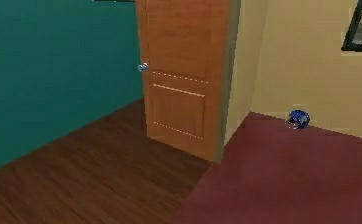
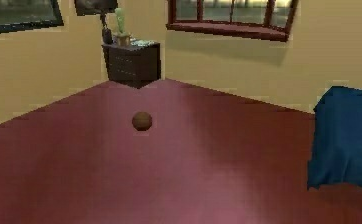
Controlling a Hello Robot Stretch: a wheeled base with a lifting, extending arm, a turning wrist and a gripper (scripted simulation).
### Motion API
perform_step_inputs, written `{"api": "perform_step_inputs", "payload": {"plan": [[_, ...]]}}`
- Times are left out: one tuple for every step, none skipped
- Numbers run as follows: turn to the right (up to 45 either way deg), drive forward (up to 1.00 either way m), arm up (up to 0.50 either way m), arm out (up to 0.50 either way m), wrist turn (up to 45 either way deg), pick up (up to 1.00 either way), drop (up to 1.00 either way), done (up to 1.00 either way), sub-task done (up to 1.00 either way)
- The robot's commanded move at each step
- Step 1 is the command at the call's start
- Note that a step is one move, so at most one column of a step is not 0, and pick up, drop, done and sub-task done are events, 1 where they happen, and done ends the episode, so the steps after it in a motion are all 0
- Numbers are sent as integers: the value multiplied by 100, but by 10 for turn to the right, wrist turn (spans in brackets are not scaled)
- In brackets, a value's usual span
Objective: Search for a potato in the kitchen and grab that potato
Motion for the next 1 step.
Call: {"api": "perform_step_inputs", "payload": {"plan": [[-90,0,0,0,0,0,0,0,0]]}}
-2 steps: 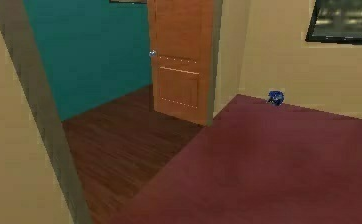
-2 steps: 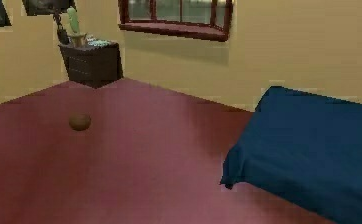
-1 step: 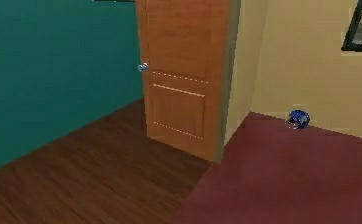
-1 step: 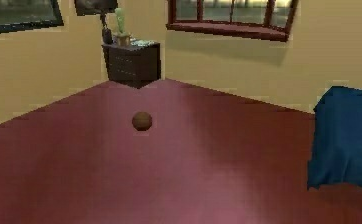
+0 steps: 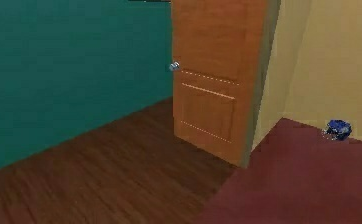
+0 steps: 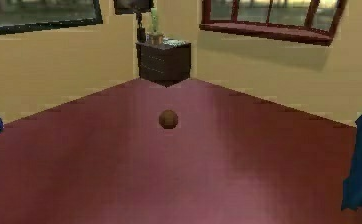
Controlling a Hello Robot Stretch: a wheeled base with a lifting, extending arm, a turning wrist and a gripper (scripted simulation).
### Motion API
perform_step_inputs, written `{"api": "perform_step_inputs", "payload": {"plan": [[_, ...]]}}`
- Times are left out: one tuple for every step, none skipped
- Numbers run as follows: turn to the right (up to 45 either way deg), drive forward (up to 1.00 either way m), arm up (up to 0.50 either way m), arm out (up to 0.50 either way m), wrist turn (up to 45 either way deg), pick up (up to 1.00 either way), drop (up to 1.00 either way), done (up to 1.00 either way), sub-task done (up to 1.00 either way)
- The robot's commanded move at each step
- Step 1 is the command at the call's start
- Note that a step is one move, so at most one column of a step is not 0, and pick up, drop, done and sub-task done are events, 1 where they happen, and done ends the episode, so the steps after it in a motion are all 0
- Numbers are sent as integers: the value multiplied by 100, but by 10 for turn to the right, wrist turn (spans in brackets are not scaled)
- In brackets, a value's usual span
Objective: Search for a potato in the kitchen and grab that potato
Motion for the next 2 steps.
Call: {"api": "perform_step_inputs", "payload": {"plan": [[0,50,0,0,0,0,0,0,0],[-270,0,0,0,0,0,0,0,0]]}}
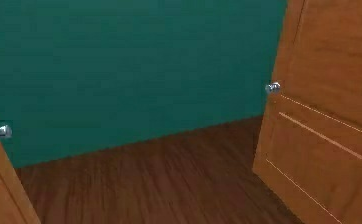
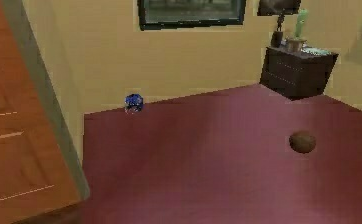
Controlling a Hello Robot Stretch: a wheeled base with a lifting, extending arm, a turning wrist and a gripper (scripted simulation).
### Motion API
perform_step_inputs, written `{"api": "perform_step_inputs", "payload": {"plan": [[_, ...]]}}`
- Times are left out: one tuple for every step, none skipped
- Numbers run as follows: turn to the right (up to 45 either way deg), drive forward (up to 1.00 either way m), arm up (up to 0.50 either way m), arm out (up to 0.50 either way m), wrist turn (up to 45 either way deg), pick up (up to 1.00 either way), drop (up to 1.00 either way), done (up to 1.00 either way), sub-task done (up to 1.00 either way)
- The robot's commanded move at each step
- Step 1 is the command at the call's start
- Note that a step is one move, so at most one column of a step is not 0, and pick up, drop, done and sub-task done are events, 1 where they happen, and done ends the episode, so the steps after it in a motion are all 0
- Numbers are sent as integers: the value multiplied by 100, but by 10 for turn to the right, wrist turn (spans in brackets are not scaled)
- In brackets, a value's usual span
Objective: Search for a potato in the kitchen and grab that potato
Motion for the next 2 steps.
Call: {"api": "perform_step_inputs", "payload": {"plan": [[0,100,0,0,0,0,0,0,0],[-60,0,0,0,0,0,0,0,0]]}}
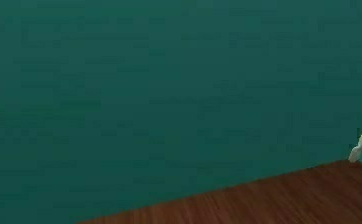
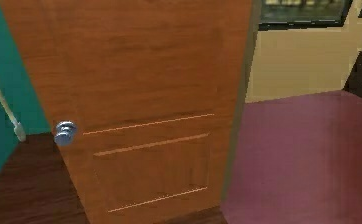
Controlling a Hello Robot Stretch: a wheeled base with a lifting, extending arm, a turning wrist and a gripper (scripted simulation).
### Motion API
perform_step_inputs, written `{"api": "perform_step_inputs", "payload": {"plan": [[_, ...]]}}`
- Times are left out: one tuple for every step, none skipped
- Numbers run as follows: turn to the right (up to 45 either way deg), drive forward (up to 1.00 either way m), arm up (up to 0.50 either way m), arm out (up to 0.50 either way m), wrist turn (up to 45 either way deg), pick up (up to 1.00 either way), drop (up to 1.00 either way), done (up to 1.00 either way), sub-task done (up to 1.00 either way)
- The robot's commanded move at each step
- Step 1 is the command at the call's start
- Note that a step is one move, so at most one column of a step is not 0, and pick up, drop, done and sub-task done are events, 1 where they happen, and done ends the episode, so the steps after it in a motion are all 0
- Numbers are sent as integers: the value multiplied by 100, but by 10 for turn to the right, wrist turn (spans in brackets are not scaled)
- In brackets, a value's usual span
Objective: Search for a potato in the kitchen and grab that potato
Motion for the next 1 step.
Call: {"api": "perform_step_inputs", "payload": {"plan": [[0,45,0,0,0,0,0,0,0]]}}
